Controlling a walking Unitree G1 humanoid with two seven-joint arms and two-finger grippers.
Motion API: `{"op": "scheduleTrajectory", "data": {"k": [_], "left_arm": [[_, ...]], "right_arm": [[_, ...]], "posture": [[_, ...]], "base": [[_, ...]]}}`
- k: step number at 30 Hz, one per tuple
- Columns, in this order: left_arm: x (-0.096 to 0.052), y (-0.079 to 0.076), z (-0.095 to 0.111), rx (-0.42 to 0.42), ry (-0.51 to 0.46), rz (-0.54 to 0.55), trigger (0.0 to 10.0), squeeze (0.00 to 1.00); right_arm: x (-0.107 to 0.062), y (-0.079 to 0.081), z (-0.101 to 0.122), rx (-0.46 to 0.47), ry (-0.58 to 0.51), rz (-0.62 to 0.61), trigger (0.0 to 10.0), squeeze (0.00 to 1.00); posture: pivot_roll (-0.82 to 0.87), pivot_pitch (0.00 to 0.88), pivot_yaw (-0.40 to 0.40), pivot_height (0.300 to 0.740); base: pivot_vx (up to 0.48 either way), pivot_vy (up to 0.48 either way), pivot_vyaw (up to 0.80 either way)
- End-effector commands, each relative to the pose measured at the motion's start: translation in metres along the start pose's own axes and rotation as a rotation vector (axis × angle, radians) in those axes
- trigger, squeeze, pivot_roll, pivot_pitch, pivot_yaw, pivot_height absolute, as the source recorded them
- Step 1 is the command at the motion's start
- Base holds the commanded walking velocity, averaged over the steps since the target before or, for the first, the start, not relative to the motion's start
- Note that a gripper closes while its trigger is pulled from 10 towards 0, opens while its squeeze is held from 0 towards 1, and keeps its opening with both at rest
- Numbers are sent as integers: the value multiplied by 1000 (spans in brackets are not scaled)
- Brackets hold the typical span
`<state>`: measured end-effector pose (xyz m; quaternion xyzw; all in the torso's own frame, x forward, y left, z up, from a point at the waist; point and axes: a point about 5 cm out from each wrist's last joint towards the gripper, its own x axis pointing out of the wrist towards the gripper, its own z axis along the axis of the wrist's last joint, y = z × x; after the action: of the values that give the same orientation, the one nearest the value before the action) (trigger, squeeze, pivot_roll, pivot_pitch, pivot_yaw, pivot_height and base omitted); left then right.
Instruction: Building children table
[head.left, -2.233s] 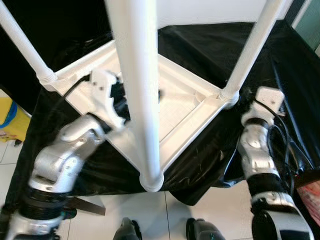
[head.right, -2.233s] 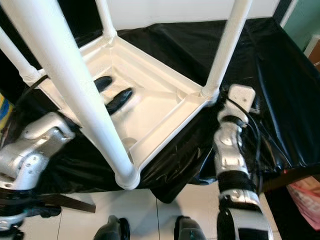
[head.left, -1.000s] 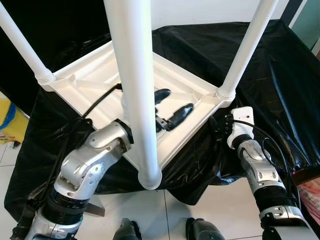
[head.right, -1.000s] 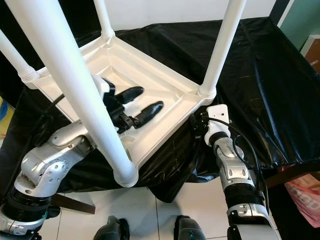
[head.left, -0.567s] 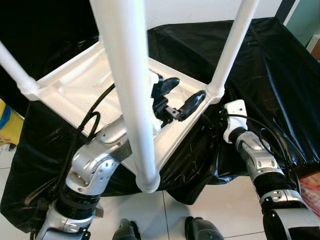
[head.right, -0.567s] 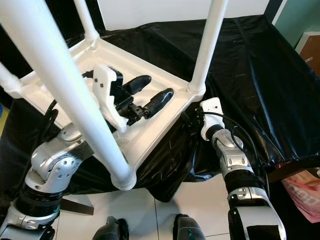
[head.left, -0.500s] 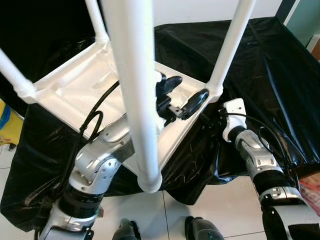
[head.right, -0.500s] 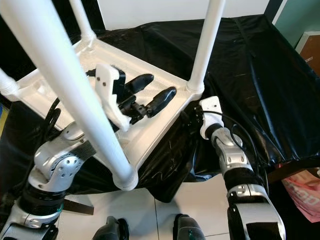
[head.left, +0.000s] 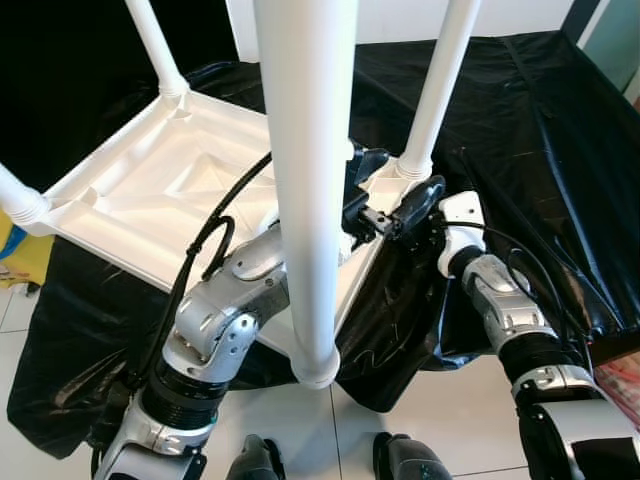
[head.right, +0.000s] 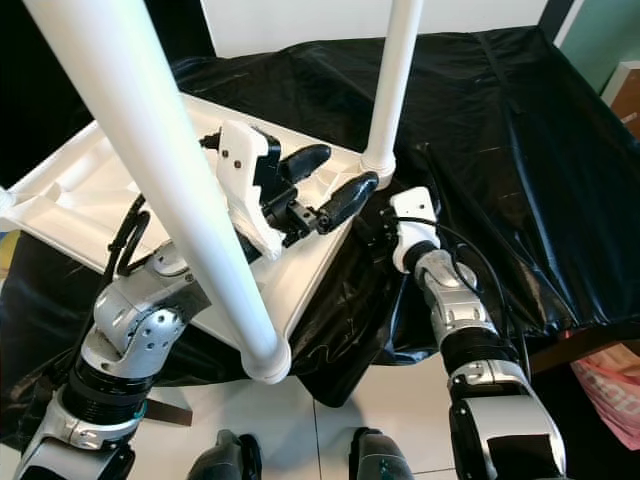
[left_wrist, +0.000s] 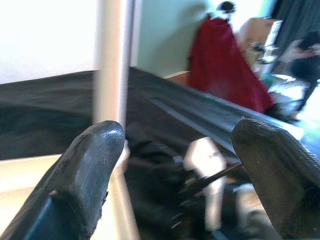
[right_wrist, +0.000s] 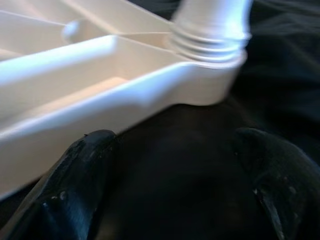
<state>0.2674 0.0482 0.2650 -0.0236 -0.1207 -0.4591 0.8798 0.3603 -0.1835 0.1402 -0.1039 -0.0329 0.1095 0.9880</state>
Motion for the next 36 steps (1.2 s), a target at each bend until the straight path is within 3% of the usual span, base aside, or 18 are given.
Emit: {"op": "scheduleTrajectory", "data": {"k": [1,2,4,6,8,16,18,20,23,24,32,34,35,36], "left_arm": [[-19,23,-12,57,74,44,10000,0],[-29,35,-16,94,113,65,10000,0],[-29,35,-16,94,113,65,10000,0],[-45,53,-24,146,179,84,10000,0],[-53,62,-29,167,209,85,10000,0],[-70,71,-35,198,257,13,10000,0],[-75,71,-36,198,276,-28,10000,0],[-87,71,-44,193,344,-101,10000,0],[-93,71,-46,199,369,-131,10000,0],[-99,70,-47,201,395,-172,10000,0],[-118,69,-48,202,481,-268,10000,0],[-122,72,-47,217,500,-284,10000,0],[-122,72,-47,217,500,-284,10000,0],[-122,74,-46,223,500,-288,10000,0]], "right_arm": [[-13,-14,-4,10,-25,-103,10000,0],[-18,-19,-3,18,-45,-146,10000,0],[-18,-19,-3,18,-45,-146,10000,0],[-30,-21,-3,29,-73,-200,10000,0],[-37,-19,-3,33,-91,-215,10000,0],[-55,-2,9,74,-183,-168,10000,0],[-60,8,16,91,-219,-114,10000,0],[-77,31,26,112,-252,96,10000,0],[-85,39,27,123,-245,193,10000,0],[-97,45,28,128,-215,303,10000,0],[-124,44,33,124,-121,561,10000,0],[-135,43,39,96,-68,733,10000,0],[-135,43,39,96,-68,733,10000,0],[-140,44,42,85,-42,808,10000,0]], "posture": [[-7,185,58,740],[-7,183,56,740],[-7,183,56,740],[-12,178,47,740],[-21,175,46,740],[-35,170,41,740],[-42,169,40,740],[-46,171,42,740],[-49,173,42,740],[-50,175,43,740],[-52,177,52,740],[-47,177,57,740],[-47,177,57,740],[-47,177,57,740]], "base": [[0,0,0],[0,0,0],[0,0,0],[0,0,0],[0,0,0],[0,0,0],[0,0,0],[0,0,0],[0,0,0],[0,0,0],[0,0,0],[0,0,0],[0,0,0],[0,0,0]]}}
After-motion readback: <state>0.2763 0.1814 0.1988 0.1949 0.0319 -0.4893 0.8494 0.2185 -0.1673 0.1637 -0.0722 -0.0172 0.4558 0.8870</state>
